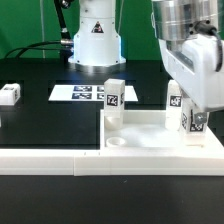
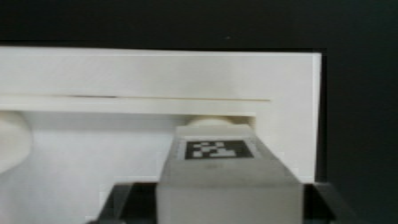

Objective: Assemble square table

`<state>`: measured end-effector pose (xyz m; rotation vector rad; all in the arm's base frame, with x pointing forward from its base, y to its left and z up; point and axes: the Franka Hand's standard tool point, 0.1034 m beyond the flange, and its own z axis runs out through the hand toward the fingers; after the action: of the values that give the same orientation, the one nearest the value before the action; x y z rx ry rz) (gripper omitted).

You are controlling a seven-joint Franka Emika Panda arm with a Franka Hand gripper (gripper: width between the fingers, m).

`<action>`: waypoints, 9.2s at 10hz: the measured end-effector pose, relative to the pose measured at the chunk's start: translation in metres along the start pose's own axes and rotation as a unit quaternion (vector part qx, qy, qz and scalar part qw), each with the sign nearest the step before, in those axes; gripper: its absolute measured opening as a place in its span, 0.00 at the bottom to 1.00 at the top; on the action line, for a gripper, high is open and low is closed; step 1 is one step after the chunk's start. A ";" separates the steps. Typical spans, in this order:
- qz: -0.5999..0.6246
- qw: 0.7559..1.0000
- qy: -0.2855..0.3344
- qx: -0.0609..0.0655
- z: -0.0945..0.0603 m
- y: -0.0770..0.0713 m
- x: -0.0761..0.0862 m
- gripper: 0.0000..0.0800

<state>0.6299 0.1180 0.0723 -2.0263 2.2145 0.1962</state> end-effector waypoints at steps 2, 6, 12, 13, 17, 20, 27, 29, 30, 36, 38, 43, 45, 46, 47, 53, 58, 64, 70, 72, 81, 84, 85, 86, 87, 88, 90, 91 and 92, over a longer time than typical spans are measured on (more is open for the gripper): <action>-0.019 1.000 0.000 0.000 0.000 0.000 0.001 0.37; -0.208 0.978 0.010 0.020 0.004 0.001 0.003 0.80; -0.562 0.827 0.030 -0.012 0.002 0.003 0.002 0.81; -0.593 0.805 0.026 -0.017 -0.001 0.000 0.002 0.81; -0.550 0.834 0.028 -0.015 0.001 0.001 0.004 0.57; -0.468 0.883 0.029 -0.012 0.002 0.001 0.004 0.36; 0.064 0.998 0.008 -0.002 0.001 -0.003 0.007 0.36; 0.108 0.994 0.000 0.004 0.001 -0.002 0.009 0.36; 0.154 0.988 0.002 0.013 0.001 -0.001 0.006 0.36; -0.081 0.996 0.016 0.020 0.002 0.006 -0.011 0.79; -0.129 0.991 0.018 0.019 0.003 0.005 -0.009 0.81; -0.488 0.872 0.047 -0.017 0.002 -0.001 0.003 0.81; -0.519 0.853 0.045 -0.019 0.003 -0.001 0.005 0.81; -0.509 0.860 0.046 -0.018 0.003 -0.001 0.006 0.65; -0.495 0.868 0.046 -0.017 0.003 -0.001 0.006 0.65; -0.233 0.971 0.051 -0.004 0.004 -0.001 0.004 0.36; 0.098 0.995 -0.002 0.029 0.003 -0.002 0.005 0.36; 0.239 0.970 -0.011 0.051 -0.001 0.001 0.024 0.38; 0.239 0.970 -0.010 0.047 0.002 0.003 0.024 0.80; 0.239 0.970 -0.010 0.047 0.002 0.003 0.024 0.81; 0.061 0.995 -0.025 0.073 -0.054 0.016 0.058 0.81; -0.027 0.997 -0.012 0.075 -0.050 0.016 0.067 0.81; -0.067 0.995 -0.009 0.075 -0.049 0.016 0.068 0.81; -0.121 0.989 -0.004 0.081 -0.051 0.016 0.072 0.81; -0.193 0.976 0.009 0.100 -0.058 0.027 0.095 0.81; -0.230 0.968 0.022 0.098 -0.061 0.048 0.122 0.81; -0.332 0.935 0.065 0.105 -0.066 0.060 0.179 0.81; -0.359 0.926 0.067 0.098 -0.065 0.060 0.174 0.81; -0.393 0.912 0.071 0.095 -0.064 0.059 0.173 0.81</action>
Offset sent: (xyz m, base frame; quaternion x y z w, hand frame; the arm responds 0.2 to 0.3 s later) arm -0.0070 0.0122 0.0009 0.0834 -0.0142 -0.3761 0.9227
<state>0.5549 -0.0575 0.1038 -2.6618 1.2335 -0.2497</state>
